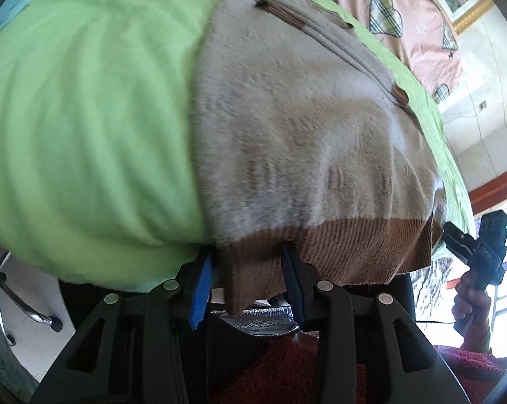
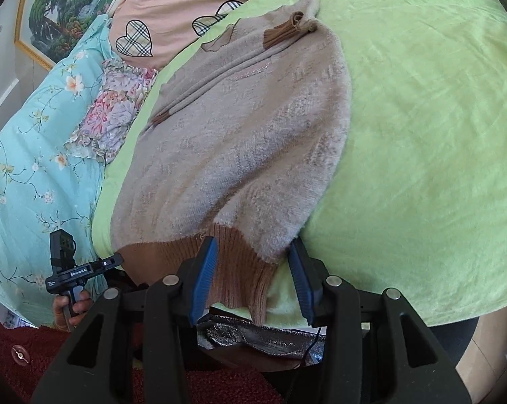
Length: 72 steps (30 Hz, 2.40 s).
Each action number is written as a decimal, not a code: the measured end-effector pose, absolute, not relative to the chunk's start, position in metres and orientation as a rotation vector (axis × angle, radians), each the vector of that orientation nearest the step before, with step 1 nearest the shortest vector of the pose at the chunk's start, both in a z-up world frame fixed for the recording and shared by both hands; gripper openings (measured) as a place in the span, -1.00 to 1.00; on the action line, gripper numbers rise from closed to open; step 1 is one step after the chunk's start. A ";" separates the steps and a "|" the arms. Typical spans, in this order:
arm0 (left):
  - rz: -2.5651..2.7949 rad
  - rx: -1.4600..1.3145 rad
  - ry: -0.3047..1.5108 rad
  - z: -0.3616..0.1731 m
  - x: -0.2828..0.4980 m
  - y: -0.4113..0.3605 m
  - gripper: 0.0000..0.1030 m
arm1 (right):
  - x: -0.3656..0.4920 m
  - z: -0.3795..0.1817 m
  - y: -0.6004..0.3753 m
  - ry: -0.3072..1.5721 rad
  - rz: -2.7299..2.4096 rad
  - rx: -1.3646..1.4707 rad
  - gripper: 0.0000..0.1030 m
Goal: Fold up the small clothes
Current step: 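Grasp the brown ribbed hem with both grippers, then lift the hem with both grippers, fold it toward the collar, and open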
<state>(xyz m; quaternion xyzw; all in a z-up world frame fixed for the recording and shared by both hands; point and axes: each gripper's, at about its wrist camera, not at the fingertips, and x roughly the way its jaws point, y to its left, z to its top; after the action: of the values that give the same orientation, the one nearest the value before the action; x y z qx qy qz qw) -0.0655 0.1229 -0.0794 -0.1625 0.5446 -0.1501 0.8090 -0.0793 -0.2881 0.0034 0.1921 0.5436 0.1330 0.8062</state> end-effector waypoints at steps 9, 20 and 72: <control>-0.373 -0.275 1.113 -0.069 -0.076 0.125 -0.86 | -0.094 0.016 -0.318 1.167 0.236 0.393 -0.84; -0.404 -0.358 1.169 -0.086 -0.064 0.132 -0.50 | -0.098 -0.001 -0.331 1.197 0.307 0.496 -0.67; -0.355 -0.308 0.730 0.032 0.290 0.089 -0.90 | 0.240 0.035 -0.340 0.886 0.180 0.513 -0.85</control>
<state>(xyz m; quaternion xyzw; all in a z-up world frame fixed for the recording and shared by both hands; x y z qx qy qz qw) 0.2904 0.0890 0.0324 -0.1491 0.3535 -0.1719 0.9073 0.2398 -0.3398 0.0352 0.2453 0.4232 0.0858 0.8680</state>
